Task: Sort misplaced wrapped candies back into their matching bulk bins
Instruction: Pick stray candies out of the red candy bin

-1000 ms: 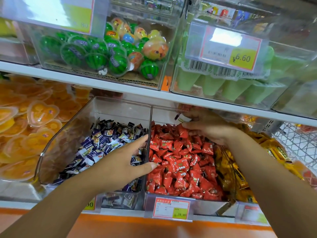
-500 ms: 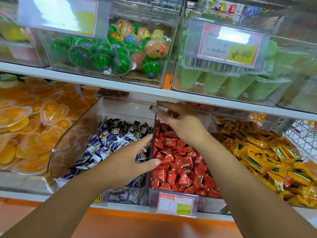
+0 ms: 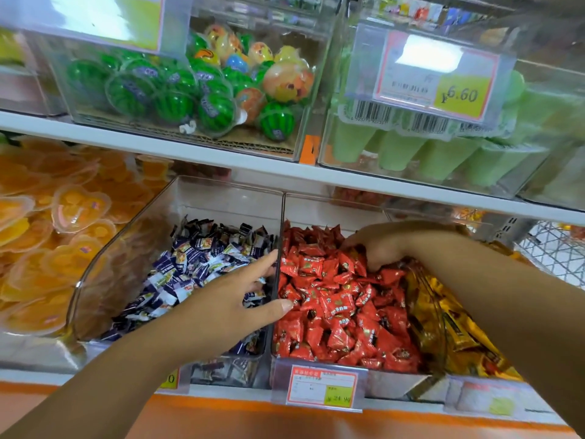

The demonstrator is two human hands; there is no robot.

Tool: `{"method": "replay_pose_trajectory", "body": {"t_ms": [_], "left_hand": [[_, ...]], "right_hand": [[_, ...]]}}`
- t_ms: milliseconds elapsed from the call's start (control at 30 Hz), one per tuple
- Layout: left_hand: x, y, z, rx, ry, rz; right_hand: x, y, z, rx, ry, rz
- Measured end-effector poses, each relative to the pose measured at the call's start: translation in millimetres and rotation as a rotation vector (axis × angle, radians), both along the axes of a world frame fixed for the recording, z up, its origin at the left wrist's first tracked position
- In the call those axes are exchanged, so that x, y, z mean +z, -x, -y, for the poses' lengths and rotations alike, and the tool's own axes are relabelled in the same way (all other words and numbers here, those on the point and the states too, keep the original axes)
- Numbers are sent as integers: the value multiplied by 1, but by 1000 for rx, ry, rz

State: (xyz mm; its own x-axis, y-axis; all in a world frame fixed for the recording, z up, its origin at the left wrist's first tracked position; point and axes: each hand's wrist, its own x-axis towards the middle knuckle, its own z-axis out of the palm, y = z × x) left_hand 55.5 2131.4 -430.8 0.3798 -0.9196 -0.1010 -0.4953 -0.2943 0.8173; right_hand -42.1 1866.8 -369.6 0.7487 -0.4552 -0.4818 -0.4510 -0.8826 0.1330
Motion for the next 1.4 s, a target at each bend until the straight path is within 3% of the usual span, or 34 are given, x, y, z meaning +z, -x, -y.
{"method": "replay_pose_trajectory", "body": {"t_ms": [267,400,533,667,767,833,900,967,1033,1100,1233,1300,1400], "left_hand": [[1,0,0,7,8,7],[5,0,2,41,28,97],[10,3,7,91,101,173],[13,11,14,159,170,315],[18,18,22,186,237,429],[20,24,27,174,255,500],[19,29,33,168,295,537],[18,30,37,218,386,551],[21,28,37,335,440,536],[25,23,33,440,457,487],[26,10,25,502,401,381],[25,8,24,477,334,335],[22,12,25,399,220,292]], "right_hand": [[1,23,-1,-143,-221,645],[5,38,-16,-263,-399,768],[4,44,-24,-314,-278,812],[-3,51,-29,-372,-388,992],[-3,53,-47,-283,-472,1023],[-5,47,-67,-177,-671,1047],[-7,40,-81,-135,-874,1028],[-1,34,-80,-110,-909,963],[6,31,-58,-136,-784,936],[15,31,-25,-154,-496,848],[6,16,17,-15,-160,401],[-10,2,17,-13,-130,295],[-33,-11,7,-44,-255,262]]}}
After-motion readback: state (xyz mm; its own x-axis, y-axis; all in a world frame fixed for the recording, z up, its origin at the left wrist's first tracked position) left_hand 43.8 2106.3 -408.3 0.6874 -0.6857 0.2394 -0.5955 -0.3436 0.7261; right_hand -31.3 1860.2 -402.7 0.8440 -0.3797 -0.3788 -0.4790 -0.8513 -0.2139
